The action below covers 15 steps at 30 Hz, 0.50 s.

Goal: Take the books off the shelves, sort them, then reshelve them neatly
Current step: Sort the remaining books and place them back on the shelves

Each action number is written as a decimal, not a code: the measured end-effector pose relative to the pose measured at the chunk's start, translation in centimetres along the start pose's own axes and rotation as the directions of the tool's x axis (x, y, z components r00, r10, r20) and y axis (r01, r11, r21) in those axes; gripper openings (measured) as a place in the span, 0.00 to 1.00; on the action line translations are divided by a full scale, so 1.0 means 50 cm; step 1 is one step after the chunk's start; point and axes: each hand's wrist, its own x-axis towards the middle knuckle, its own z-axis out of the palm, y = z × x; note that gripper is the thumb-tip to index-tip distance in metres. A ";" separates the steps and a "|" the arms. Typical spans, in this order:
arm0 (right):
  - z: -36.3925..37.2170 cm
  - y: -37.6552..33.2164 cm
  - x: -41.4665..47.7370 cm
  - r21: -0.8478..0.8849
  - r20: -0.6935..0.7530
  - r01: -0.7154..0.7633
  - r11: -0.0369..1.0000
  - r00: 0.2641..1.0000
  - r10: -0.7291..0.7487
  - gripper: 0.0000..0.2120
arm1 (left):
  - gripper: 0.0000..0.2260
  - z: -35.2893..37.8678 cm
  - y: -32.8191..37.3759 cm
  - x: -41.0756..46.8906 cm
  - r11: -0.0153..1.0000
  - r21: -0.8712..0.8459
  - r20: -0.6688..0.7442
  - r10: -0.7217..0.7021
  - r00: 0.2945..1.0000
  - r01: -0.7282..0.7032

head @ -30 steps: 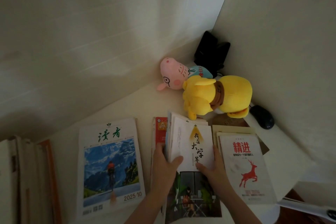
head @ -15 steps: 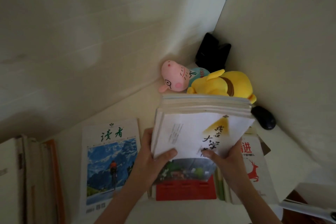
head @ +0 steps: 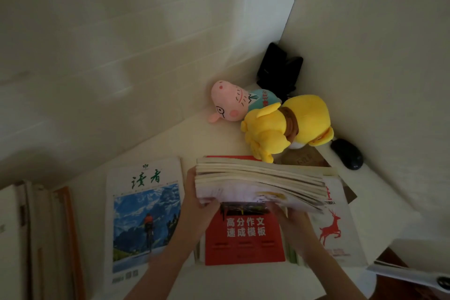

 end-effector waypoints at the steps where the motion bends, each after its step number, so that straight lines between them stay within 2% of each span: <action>1: 0.000 -0.002 0.003 -0.025 -0.014 0.004 1.000 1.000 -0.005 0.10 | 0.21 -0.001 -0.001 0.003 1.000 -0.003 0.001 -0.001 1.000 0.001; 2: -0.001 -0.002 0.008 -0.063 -0.029 0.029 0.998 0.999 -0.030 0.10 | 0.22 -0.005 0.000 0.007 1.000 0.009 0.012 0.004 1.000 -0.004; 5: -0.004 -0.020 0.018 -0.103 -0.068 0.072 0.992 0.995 -0.079 0.32 | 0.23 -0.018 0.006 0.012 0.993 0.097 0.045 0.064 0.997 -0.068; 7: -0.008 -0.037 0.030 -0.105 -0.076 0.136 0.985 0.987 -0.144 0.32 | 0.21 -0.024 0.015 0.018 0.985 0.144 0.032 0.095 0.995 -0.099; 11: 0.004 -0.098 0.058 -0.170 0.059 0.201 0.965 0.979 -0.194 0.32 | 0.21 -0.061 0.057 0.036 0.980 0.172 -0.027 0.106 0.994 -0.100; 13: 0.033 -0.120 0.072 -0.145 0.150 0.184 0.972 0.975 -0.163 0.33 | 0.20 -0.105 0.065 0.044 0.984 0.175 -0.085 0.043 0.995 -0.027; 15: 0.081 -0.131 0.084 -0.100 0.244 0.108 0.989 0.966 -0.081 0.31 | 0.20 -0.159 0.054 0.046 0.983 0.149 -0.141 -0.082 0.987 0.103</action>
